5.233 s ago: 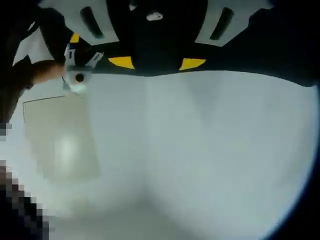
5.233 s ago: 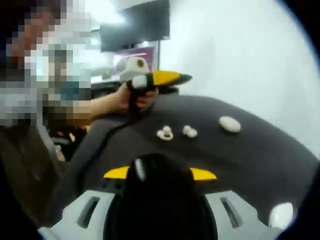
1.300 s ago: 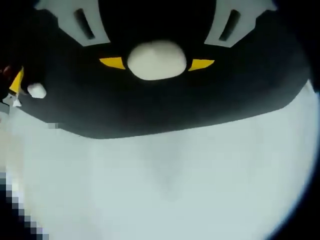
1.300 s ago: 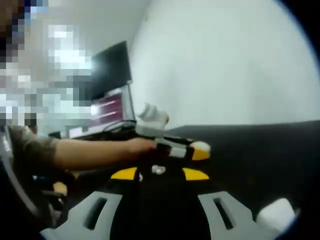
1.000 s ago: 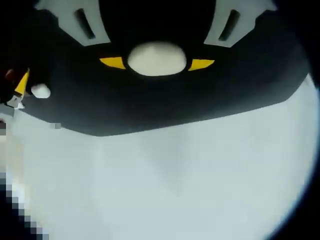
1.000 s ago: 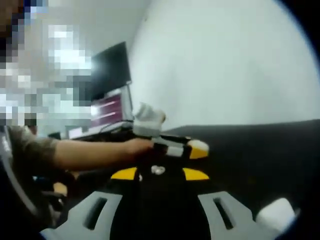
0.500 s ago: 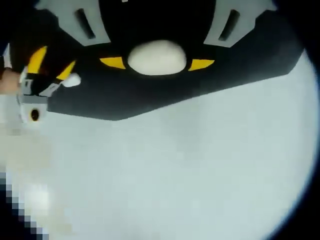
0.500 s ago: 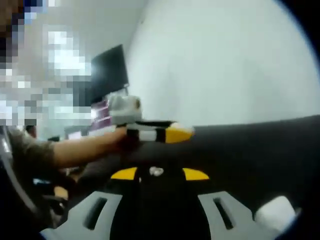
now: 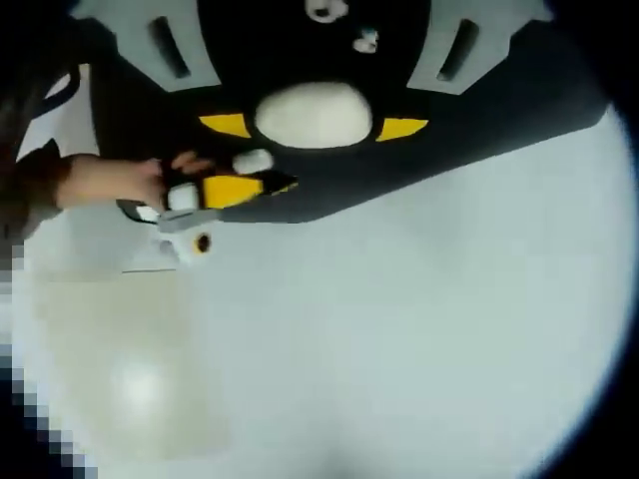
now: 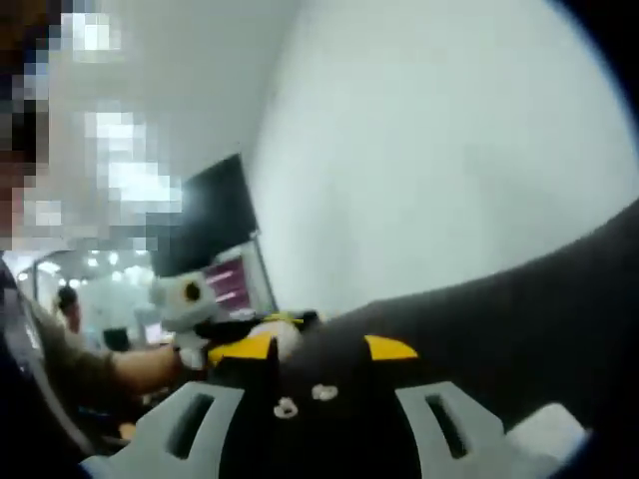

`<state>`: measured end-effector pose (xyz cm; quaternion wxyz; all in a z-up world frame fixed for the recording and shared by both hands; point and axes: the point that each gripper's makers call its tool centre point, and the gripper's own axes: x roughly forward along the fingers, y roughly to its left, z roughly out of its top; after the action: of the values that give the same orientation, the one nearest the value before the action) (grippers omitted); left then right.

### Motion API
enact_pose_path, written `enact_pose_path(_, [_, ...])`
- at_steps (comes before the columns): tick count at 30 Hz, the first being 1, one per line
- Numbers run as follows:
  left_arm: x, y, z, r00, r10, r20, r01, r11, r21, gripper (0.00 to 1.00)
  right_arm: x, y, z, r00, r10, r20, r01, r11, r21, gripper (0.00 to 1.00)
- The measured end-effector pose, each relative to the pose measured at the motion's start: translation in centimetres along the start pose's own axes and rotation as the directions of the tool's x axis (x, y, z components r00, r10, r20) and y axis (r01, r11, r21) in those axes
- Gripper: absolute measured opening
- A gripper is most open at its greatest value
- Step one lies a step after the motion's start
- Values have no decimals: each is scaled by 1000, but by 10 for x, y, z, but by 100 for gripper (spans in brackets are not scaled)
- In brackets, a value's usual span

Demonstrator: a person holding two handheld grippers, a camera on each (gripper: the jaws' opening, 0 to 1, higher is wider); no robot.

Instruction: Pick up three earphones and place each one into its charging case using tactile feedback, ensure that each earphone is properly inserted and securely positioned inside the case.

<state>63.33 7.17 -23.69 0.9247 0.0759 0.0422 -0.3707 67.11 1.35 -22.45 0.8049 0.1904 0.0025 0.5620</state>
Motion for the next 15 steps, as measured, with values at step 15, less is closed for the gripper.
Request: enact_pose_path(15, [10, -58, -55, 989, -102, -107, 99, 995, -33, 43, 0, 1, -3, 1000, -3, -26, 2, 999, -45, 34])
